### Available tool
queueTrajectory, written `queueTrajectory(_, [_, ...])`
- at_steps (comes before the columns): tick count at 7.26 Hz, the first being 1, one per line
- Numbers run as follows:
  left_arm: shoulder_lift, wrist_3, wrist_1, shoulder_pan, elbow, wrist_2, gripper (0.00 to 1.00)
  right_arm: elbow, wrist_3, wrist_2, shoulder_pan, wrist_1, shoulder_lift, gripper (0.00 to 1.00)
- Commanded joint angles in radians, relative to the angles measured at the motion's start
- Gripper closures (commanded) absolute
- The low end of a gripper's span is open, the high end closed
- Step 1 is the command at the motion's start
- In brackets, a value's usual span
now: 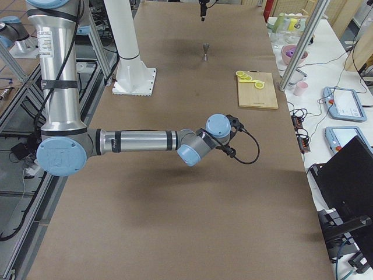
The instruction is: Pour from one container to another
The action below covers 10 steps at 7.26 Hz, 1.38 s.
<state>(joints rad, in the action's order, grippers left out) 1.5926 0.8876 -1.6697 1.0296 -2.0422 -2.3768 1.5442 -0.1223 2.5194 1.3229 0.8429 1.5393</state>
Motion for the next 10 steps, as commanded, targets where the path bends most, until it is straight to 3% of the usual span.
queueTrajectory(1, [-0.002, 0.117, -0.061, -0.119, -0.045, 0.109, 0.02, -0.019, -0.002, -0.008, -0.027, -0.069, -0.014, 0.01])
queueTrajectory(2, [0.001, 0.157, -0.062, -0.146, -0.061, 0.119, 0.02, -0.038, 0.000, -0.016, -0.043, -0.115, -0.024, 0.01])
queueTrajectory(5, [0.055, 0.324, -0.058, -0.316, -0.121, 0.272, 0.02, -0.047, 0.029, -0.039, -0.076, -0.175, -0.025, 0.01])
queueTrajectory(9, [0.128, 0.326, -0.058, -0.371, -0.131, 0.336, 0.02, -0.131, 0.156, -0.116, -0.169, -0.443, -0.024, 0.01])
queueTrajectory(10, [0.145, 0.326, -0.058, -0.379, -0.125, 0.364, 0.02, -0.133, 0.161, -0.116, -0.175, -0.449, -0.024, 0.01])
